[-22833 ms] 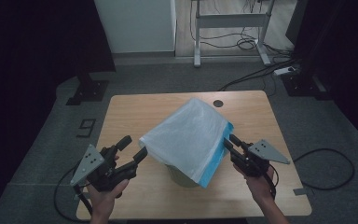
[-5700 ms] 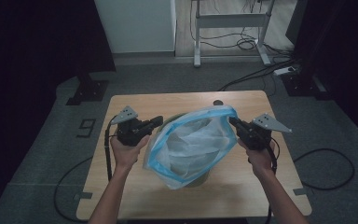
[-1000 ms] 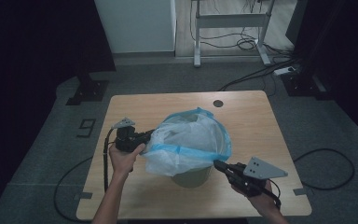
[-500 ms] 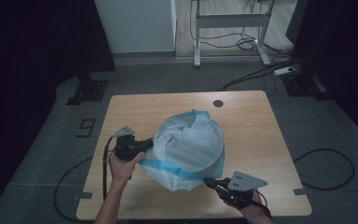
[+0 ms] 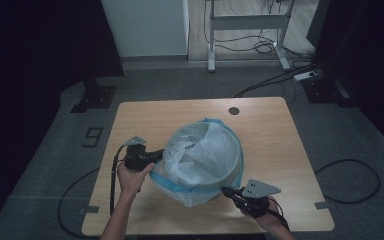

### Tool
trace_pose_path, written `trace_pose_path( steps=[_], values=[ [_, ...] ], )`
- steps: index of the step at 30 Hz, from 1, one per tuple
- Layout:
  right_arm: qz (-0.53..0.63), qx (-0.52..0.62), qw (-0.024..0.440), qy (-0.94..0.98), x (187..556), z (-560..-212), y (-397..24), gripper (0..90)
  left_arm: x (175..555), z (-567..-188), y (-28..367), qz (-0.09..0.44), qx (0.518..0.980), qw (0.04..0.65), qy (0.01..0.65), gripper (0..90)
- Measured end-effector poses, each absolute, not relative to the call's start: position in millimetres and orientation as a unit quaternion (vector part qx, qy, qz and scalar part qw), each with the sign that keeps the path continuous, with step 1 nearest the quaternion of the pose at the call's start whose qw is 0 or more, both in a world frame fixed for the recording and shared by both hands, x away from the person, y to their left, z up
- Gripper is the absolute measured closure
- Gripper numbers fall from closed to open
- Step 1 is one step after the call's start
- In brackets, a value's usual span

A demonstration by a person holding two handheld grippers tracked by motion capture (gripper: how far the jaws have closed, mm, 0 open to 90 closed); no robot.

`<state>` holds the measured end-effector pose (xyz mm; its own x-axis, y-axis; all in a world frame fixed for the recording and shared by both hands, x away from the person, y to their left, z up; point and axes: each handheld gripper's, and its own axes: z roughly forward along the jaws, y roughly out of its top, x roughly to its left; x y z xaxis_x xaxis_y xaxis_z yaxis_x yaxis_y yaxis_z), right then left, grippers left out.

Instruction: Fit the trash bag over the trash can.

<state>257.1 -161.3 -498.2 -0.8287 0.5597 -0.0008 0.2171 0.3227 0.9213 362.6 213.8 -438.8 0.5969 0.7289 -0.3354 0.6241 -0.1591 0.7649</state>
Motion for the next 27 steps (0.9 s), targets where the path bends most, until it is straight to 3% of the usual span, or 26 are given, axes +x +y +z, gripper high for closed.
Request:
trace_pose_path(
  steps=[9, 11, 15, 21, 27],
  values=[
    [0.516, 0.26, 0.159, 0.801, 264.4, -513.8, -166.1, 87.9, 364.0, -446.9, 202.3, 0.055, 0.779, 0.444, 0.44, 89.5],
    [0.525, 0.26, 0.159, 0.794, 262.1, -513.2, -169.6, 71.1, 364.3, -447.6, 201.3, 0.056, 0.778, 0.446, 0.438, 89.5],
    [0.561, 0.278, 0.189, 0.757, 256.1, -499.0, -186.2, 56.1, 365.5, -446.6, 201.8, 0.056, 0.778, 0.447, 0.439, 89.4],
    [0.575, 0.302, 0.23, 0.725, 268.3, -477.2, -216.6, 47.4, 366.0, -445.9, 201.7, 0.055, 0.776, 0.449, 0.44, 89.3],
    [0.596, 0.271, 0.199, 0.729, 301.2, -464.4, -222.2, 44.6, 366.9, -446.8, 199.3, 0.053, 0.776, 0.451, 0.438, 89.3]
  ],
)
